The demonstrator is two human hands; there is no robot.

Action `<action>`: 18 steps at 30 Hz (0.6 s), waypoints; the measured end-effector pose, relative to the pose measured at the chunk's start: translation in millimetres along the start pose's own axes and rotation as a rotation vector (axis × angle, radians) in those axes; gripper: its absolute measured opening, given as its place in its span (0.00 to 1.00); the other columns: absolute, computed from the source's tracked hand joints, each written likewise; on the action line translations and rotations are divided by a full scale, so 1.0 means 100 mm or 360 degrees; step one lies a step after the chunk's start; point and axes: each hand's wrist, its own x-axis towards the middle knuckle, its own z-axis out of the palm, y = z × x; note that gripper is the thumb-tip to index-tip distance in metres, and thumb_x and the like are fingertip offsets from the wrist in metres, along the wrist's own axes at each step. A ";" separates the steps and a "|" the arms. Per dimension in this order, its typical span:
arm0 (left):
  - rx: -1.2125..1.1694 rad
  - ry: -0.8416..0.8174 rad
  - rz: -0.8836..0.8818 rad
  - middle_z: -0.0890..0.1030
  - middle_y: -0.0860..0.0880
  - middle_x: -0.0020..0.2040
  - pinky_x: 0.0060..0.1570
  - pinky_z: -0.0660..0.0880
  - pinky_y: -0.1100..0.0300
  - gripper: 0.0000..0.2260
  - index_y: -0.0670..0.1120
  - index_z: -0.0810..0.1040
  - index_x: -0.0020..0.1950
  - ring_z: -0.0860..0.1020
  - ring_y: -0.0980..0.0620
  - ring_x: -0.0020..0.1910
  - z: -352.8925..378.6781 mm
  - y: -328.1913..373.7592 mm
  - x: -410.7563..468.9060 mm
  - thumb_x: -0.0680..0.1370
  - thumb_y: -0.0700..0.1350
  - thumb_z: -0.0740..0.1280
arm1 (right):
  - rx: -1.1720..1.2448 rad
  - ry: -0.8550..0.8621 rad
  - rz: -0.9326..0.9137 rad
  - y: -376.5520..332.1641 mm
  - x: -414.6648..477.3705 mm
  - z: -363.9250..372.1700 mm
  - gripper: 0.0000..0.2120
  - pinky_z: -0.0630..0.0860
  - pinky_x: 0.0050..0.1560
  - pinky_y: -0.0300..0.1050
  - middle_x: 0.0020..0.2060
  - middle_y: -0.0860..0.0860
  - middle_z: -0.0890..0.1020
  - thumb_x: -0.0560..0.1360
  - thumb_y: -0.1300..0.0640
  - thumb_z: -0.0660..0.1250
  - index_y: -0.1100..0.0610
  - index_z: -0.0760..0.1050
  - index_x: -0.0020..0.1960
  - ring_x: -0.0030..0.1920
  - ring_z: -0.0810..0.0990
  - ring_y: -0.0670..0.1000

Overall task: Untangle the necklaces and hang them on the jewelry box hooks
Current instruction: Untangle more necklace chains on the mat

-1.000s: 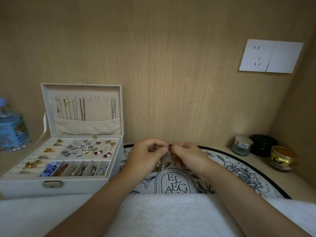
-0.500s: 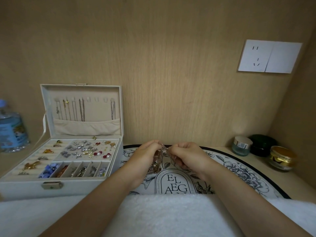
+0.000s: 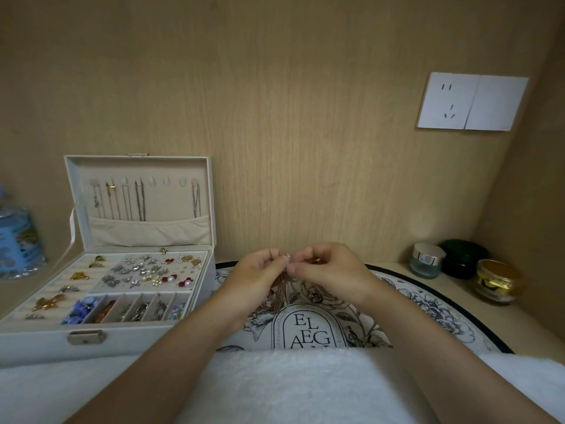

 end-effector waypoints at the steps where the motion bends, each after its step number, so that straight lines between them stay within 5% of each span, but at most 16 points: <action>1: 0.0025 0.0005 0.0020 0.86 0.48 0.46 0.54 0.77 0.50 0.08 0.48 0.82 0.52 0.83 0.50 0.47 0.00 0.01 0.00 0.82 0.48 0.64 | 0.0012 0.0010 -0.0029 0.00 0.00 0.00 0.10 0.79 0.48 0.37 0.42 0.47 0.87 0.70 0.53 0.78 0.54 0.85 0.50 0.43 0.85 0.43; 4: 0.0104 0.0044 0.0059 0.84 0.54 0.38 0.40 0.73 0.63 0.07 0.49 0.82 0.50 0.78 0.61 0.34 0.01 0.02 0.00 0.81 0.47 0.65 | 0.0021 0.0110 -0.0096 0.02 0.01 0.01 0.08 0.78 0.44 0.33 0.39 0.50 0.87 0.69 0.58 0.79 0.57 0.86 0.47 0.41 0.85 0.43; 7: 0.0290 0.0107 0.0117 0.83 0.49 0.42 0.31 0.72 0.69 0.06 0.49 0.81 0.50 0.76 0.58 0.35 0.02 0.02 0.02 0.81 0.47 0.65 | 0.0012 0.0105 -0.0108 0.05 0.01 0.00 0.04 0.78 0.43 0.34 0.38 0.51 0.87 0.71 0.59 0.77 0.59 0.86 0.45 0.40 0.84 0.44; 9: 0.0419 0.0124 0.0193 0.83 0.48 0.46 0.33 0.72 0.71 0.05 0.50 0.81 0.49 0.77 0.57 0.40 -0.01 0.01 0.04 0.81 0.46 0.66 | 0.0001 0.0064 -0.0091 0.06 0.01 -0.02 0.03 0.80 0.47 0.39 0.39 0.52 0.87 0.73 0.57 0.76 0.57 0.86 0.45 0.41 0.84 0.46; 13: 0.0584 0.0024 0.0339 0.79 0.57 0.37 0.35 0.71 0.70 0.03 0.52 0.80 0.48 0.74 0.63 0.33 -0.05 0.01 0.03 0.79 0.44 0.68 | -0.0040 -0.0081 -0.0018 0.06 0.03 -0.04 0.09 0.74 0.46 0.50 0.35 0.55 0.80 0.77 0.54 0.68 0.57 0.82 0.42 0.38 0.76 0.51; 18: 0.1133 -0.0105 0.0542 0.75 0.59 0.37 0.34 0.68 0.70 0.04 0.51 0.80 0.53 0.72 0.63 0.32 -0.06 0.07 -0.01 0.80 0.44 0.67 | -0.0084 -0.0270 0.0146 0.07 0.01 -0.01 0.14 0.66 0.44 0.53 0.35 0.54 0.75 0.70 0.45 0.64 0.56 0.78 0.41 0.38 0.72 0.54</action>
